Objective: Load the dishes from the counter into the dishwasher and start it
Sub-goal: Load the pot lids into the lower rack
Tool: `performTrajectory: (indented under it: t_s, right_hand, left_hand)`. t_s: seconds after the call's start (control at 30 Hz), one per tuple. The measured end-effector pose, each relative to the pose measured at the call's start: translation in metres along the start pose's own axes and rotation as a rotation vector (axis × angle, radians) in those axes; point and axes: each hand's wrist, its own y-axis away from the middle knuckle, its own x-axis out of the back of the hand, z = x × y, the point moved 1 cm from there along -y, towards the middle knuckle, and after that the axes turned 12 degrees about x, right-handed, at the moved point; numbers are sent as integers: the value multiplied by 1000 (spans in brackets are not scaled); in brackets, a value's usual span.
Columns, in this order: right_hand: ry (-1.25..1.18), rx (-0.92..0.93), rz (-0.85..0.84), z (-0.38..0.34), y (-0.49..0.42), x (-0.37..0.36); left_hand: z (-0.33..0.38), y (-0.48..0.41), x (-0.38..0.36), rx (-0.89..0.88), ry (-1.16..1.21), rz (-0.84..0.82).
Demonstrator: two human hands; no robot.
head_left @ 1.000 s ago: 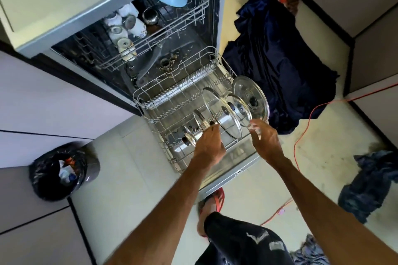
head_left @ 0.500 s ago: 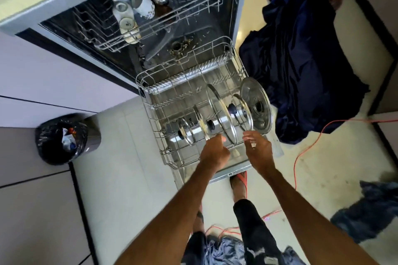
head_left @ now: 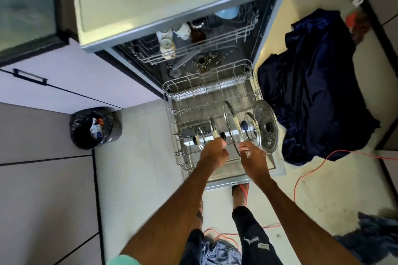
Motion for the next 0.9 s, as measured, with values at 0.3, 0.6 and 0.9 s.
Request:
performTrajectory:
  t_s: [0.3,0.6,0.9]
  right_hand:
    - [-8,58,-118,-138,-1,-45]
    - [-103,196,-212,-389,-24,-161]
    - [-150,449,-157,-635,-98,-280]
  left_hand:
    - [-71,55,127,-16,-25,20]
    - [-261,102,304,69,180,193]
    - [-360,131,561,-99,253,490]
